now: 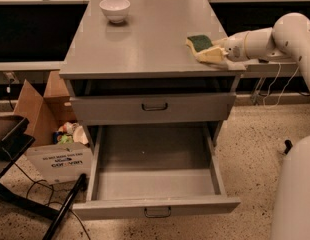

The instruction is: Place sponge into middle drawer

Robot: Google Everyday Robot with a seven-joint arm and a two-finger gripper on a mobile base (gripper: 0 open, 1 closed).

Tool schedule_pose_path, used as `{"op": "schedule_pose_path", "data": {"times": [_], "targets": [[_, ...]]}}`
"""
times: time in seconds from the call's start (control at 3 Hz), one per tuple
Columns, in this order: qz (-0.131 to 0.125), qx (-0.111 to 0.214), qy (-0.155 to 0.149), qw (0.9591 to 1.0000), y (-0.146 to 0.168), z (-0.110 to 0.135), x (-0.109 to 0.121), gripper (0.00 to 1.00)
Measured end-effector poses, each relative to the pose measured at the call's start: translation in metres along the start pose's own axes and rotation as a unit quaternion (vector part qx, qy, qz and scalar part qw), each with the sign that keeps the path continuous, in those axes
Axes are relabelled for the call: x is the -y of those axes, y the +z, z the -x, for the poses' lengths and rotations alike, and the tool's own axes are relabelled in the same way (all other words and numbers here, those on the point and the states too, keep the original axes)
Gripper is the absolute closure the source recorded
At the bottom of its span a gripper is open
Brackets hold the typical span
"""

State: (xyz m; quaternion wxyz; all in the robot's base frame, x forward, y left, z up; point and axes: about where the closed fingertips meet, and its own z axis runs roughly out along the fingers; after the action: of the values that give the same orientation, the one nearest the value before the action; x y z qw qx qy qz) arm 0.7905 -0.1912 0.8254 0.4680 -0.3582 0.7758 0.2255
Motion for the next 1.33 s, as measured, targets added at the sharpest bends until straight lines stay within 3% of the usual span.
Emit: {"op": "schedule_pose_path", "data": {"times": [0.33, 0.67, 1.0, 1.33], "targets": [[0.000, 0.000, 0.000, 1.0000, 0.000, 0.000, 0.000, 0.86], [0.012, -0.045, -0.036, 0.9983, 0.005, 0.017, -0.017, 1.00], [-0.008, -0.108, -0.099, 0.9892, -0.025, 0.058, -0.046, 1.00], [-0.073, -0.132, -0.139, 0.9788, -0.095, 0.089, -0.090, 1.00]]}}
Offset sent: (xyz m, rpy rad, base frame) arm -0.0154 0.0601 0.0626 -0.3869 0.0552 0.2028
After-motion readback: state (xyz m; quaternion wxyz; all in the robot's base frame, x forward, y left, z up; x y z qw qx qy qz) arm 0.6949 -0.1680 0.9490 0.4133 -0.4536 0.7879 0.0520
